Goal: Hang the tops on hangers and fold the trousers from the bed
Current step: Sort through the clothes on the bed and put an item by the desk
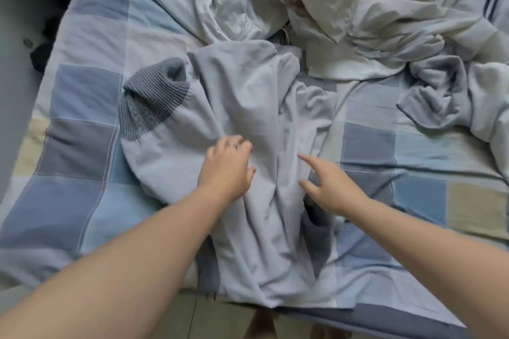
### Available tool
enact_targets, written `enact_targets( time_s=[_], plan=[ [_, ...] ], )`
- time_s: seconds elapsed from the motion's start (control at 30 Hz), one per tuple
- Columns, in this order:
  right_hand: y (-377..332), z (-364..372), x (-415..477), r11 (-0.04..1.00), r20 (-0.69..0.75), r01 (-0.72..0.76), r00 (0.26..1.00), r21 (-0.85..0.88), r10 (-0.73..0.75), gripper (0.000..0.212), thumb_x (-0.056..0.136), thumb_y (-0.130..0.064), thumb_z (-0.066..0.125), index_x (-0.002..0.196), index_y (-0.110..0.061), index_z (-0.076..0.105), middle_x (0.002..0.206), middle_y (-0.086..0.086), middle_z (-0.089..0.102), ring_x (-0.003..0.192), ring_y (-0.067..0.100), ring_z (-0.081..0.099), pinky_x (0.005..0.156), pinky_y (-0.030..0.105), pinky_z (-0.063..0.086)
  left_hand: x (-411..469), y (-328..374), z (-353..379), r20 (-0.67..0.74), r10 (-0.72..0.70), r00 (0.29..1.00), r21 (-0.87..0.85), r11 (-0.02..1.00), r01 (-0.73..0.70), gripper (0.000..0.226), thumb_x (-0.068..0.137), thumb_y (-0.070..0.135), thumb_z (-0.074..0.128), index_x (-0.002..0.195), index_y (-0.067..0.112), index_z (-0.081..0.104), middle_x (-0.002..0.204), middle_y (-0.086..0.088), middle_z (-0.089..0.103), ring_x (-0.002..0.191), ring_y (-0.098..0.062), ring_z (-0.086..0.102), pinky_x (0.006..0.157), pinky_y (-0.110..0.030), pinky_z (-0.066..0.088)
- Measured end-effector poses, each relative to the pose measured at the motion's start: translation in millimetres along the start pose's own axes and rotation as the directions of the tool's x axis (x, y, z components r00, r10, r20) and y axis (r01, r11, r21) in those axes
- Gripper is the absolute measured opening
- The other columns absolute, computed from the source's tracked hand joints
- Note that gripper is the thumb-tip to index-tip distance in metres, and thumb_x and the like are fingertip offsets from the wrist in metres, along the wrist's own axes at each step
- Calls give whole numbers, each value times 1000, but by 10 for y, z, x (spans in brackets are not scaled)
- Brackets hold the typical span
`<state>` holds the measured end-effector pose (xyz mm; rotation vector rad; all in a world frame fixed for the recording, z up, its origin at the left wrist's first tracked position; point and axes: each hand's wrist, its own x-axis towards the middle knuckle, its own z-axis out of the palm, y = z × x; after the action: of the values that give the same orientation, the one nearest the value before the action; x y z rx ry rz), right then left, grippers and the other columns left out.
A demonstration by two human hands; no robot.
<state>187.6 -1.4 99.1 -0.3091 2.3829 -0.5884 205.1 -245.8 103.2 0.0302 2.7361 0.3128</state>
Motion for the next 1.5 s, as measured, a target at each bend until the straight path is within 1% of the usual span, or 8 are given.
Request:
enact_targets(
  time_s=[0.23,0.37,0.57,0.77,1.03,1.2,1.33,1.5],
  plan=[
    [-551,-262,1419,991,-131,2,991,133,16,92,89,-42,70,160,-25,15,163,3,27,146,29,29,118,40,27,1382,-592,-470,-162,-131,978,66,988,143,94,84,46,74,156,27,16,169,-7,0,154,-37,5,123,-52,12],
    [-671,-219,1941,982,-127,5,992,190,20,94,87,-43,71,160,-25,15,163,3,27,148,25,29,118,34,26,1803,-816,-380,35,-151,988,-17,988,152,114,79,47,79,159,31,0,169,-11,-3,147,-38,31,118,-52,28],
    [-586,-68,1939,959,-123,-38,990,281,75,84,91,-42,68,159,-22,23,162,-2,31,146,17,33,115,26,26,1718,-772,10,22,-128,991,36,991,128,17,92,24,57,108,31,60,120,-9,68,116,-31,60,106,-47,33],
    [-691,-133,1649,777,52,-247,962,578,267,55,88,-58,66,115,-11,56,90,0,56,70,11,55,65,26,48,746,-305,304,74,62,995,-193,980,-46,13,96,30,51,105,28,61,111,-4,71,109,-32,61,87,-39,40],
    [-500,-43,849,584,180,-472,854,661,488,44,85,-32,77,116,-9,56,115,12,65,96,27,65,84,44,59,-634,496,256,89,262,961,-353,911,-215,12,101,30,49,106,26,60,106,1,65,100,-28,55,82,-38,37],
    [-249,-218,9,559,42,-327,887,762,461,27,87,-19,72,76,-13,49,76,5,54,70,21,52,56,26,40,-1050,843,158,285,179,942,-329,941,-80,10,98,29,53,103,28,62,109,2,68,106,-27,60,79,-35,41],
    [-163,-685,-915,641,-24,-162,962,750,271,24,74,-25,69,93,-9,65,91,2,68,84,19,63,70,31,48,-1254,1190,-151,235,-15,972,-395,912,109,17,98,28,57,112,27,67,115,1,67,111,-24,61,95,-42,48],
    [-189,-1479,-2176,748,-199,173,978,641,-56,28,74,-15,59,75,-42,68,105,-25,62,100,-5,59,83,16,44,-1481,2014,-909,7,-362,932,-829,520,208,14,101,32,56,110,23,63,107,6,67,96,-3,63,85,-26,49]
  ],
)
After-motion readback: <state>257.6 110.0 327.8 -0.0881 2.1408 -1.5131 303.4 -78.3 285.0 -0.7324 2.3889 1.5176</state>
